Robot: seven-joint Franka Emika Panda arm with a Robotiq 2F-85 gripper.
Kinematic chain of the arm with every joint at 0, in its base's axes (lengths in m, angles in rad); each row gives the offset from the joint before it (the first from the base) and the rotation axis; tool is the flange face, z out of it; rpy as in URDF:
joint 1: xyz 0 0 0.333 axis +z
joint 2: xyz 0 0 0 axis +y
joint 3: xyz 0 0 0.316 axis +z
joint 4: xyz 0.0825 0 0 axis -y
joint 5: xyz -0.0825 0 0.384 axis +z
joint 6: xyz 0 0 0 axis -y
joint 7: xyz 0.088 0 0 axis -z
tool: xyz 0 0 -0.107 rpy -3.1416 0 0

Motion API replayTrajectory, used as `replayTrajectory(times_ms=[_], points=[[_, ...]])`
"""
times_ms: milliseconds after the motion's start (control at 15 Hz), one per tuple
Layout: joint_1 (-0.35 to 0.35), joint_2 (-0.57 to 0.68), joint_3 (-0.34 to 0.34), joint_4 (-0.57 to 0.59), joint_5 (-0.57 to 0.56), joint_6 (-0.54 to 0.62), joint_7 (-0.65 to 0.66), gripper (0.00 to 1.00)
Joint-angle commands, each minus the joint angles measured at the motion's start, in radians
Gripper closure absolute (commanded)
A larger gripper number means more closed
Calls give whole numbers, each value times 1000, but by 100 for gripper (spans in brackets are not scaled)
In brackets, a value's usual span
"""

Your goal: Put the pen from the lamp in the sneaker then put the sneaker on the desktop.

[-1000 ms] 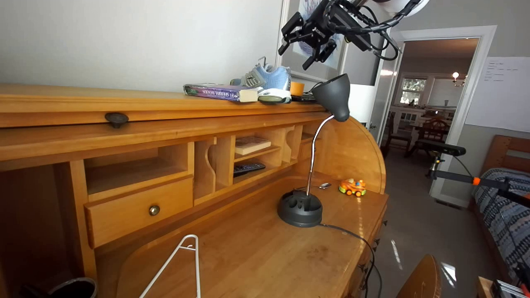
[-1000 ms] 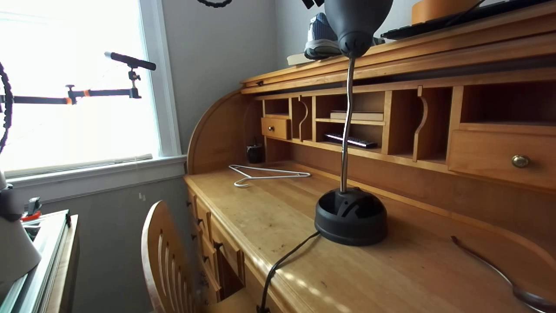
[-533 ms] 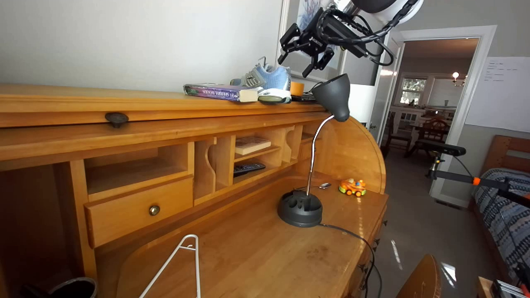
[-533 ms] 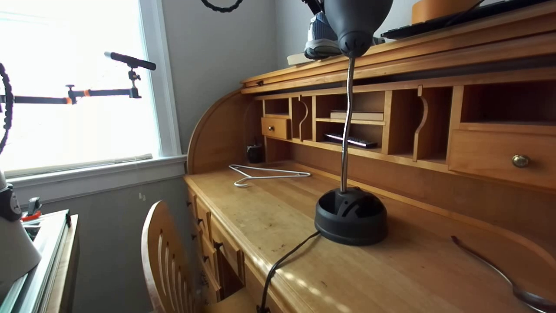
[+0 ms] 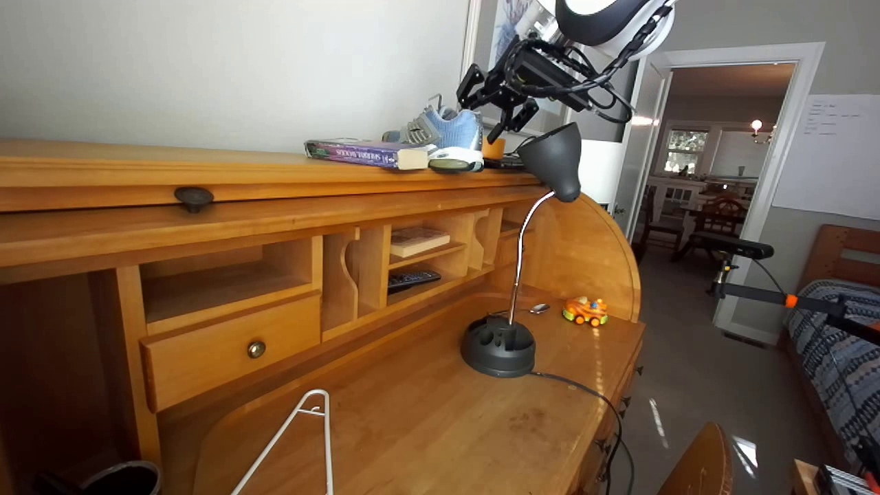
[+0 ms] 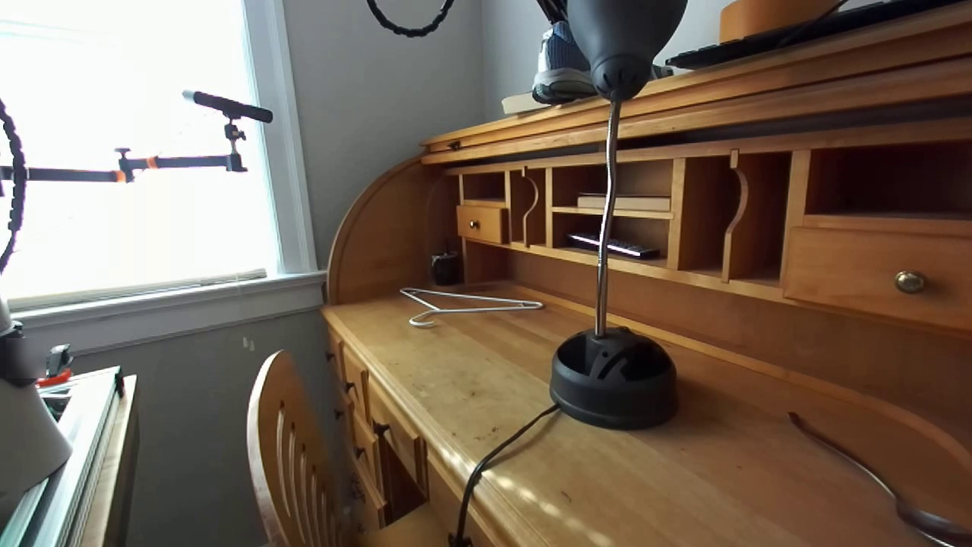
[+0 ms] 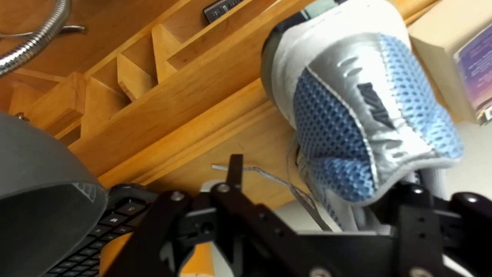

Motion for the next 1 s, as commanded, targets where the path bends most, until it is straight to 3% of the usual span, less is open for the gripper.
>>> replayTrajectory(times_ms=[0,400,533,667,933], points=[[16,51,-15,50,3,-36,17,54],[30,52,-14,55,62,-55,-33,99],[29,30,-15,32,89,-61,-52,95],[27,5,-15,-4,111,-48,-80,99],[27,-49,-12,-75,196,-31,-219,97]])
